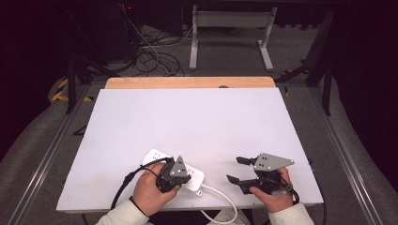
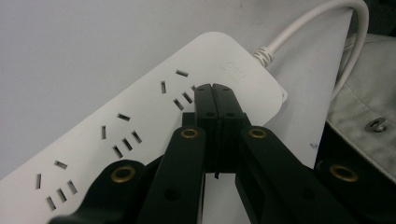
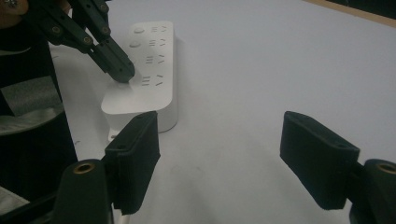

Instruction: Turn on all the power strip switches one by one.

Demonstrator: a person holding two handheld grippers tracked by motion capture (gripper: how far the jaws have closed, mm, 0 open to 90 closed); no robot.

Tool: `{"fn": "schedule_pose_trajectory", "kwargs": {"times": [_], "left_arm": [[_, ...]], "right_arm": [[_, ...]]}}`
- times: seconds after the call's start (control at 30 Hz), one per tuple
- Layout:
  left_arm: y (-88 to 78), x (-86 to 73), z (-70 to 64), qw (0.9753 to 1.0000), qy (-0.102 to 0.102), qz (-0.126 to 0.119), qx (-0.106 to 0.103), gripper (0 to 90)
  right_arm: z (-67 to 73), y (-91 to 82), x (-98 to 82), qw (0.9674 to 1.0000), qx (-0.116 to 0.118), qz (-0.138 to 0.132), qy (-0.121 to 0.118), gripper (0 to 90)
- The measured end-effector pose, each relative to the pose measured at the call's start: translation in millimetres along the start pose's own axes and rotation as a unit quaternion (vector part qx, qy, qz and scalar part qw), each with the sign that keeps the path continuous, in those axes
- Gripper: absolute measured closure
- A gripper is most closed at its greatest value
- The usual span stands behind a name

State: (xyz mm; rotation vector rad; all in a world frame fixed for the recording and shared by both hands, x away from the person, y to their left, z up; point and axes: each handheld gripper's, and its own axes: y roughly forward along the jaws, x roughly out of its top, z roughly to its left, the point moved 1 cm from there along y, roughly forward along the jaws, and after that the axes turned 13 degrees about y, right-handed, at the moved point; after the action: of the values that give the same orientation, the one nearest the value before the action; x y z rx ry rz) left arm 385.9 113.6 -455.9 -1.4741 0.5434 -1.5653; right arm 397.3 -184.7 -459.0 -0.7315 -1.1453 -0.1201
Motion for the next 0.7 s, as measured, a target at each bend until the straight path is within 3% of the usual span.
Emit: {"fn": "schedule_pose_trajectory", "kwargs": {"times": [0.17,0.7], "left_arm": [[1.8,-1.1,1.1,0.9999,-0.011,-0.005,-0.001,90.0],[3.7,-2.4,-2.4,0.9998,-0.015,-0.005,0.008,90.0]], "right_arm": [[0.0,0.1,-0.1,1.0,0.001,0.0,0.0,28.7],[1.1,1.7,-0.4,1.0,0.002,0.003,-0.001,28.5]]}}
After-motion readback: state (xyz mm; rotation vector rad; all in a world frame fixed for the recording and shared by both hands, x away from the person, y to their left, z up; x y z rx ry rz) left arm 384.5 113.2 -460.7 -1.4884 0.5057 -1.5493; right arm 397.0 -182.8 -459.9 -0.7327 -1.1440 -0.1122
